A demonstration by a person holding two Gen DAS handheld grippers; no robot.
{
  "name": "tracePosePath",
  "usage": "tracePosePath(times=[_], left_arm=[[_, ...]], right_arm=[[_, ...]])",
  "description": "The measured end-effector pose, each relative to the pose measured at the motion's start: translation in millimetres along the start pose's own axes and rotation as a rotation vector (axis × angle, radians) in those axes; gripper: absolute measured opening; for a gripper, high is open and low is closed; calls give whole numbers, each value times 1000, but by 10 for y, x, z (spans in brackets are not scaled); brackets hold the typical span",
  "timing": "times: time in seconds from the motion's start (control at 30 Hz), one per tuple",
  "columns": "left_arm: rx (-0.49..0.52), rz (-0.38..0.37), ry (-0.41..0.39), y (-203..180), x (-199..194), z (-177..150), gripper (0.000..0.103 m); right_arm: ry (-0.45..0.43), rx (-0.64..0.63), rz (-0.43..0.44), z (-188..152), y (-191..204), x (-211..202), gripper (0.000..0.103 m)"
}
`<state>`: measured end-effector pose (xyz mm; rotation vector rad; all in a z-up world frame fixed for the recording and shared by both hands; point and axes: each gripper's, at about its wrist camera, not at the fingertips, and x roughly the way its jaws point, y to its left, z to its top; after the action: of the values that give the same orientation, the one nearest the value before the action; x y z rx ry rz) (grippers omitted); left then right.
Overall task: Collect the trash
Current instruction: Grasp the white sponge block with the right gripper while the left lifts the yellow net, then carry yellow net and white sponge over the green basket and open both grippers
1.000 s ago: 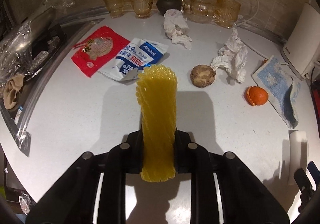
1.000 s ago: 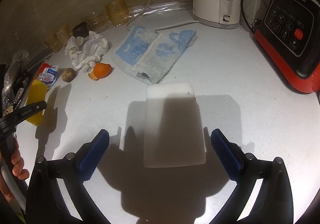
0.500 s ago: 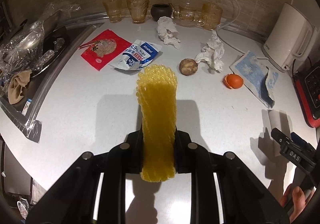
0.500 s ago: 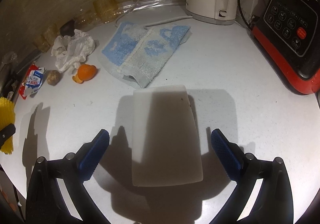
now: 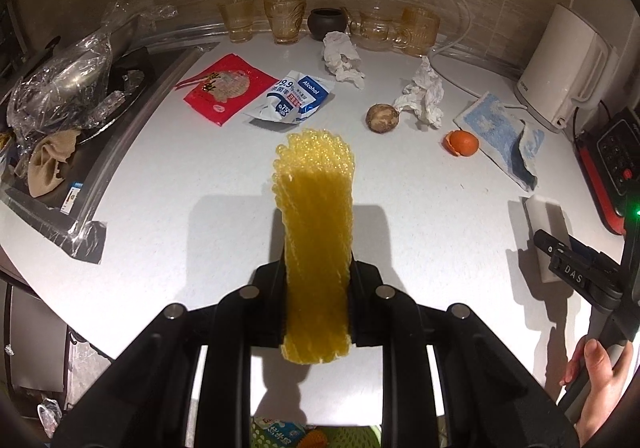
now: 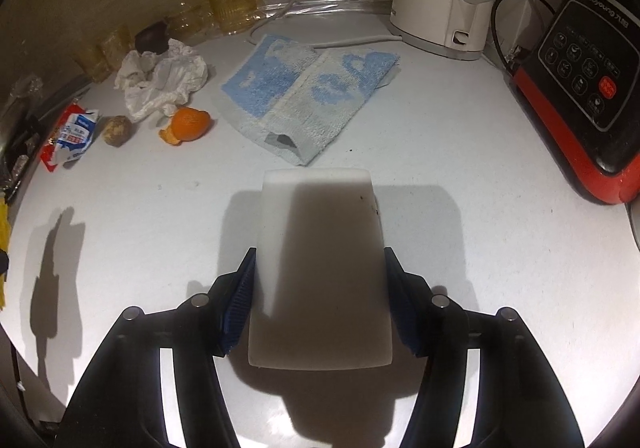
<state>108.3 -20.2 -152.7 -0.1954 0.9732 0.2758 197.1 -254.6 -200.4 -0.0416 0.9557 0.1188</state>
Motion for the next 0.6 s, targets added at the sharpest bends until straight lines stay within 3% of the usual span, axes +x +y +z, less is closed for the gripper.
tracePosePath(times=[0.27, 0.6], left_arm=[[73, -85, -22, 188, -468, -369, 21], [240, -194, 31, 387, -965, -1330, 21]], right_arm=[[-96, 28, 53, -395, 359, -926, 61], [-164, 71, 116, -1341, 1033, -2015, 61]])
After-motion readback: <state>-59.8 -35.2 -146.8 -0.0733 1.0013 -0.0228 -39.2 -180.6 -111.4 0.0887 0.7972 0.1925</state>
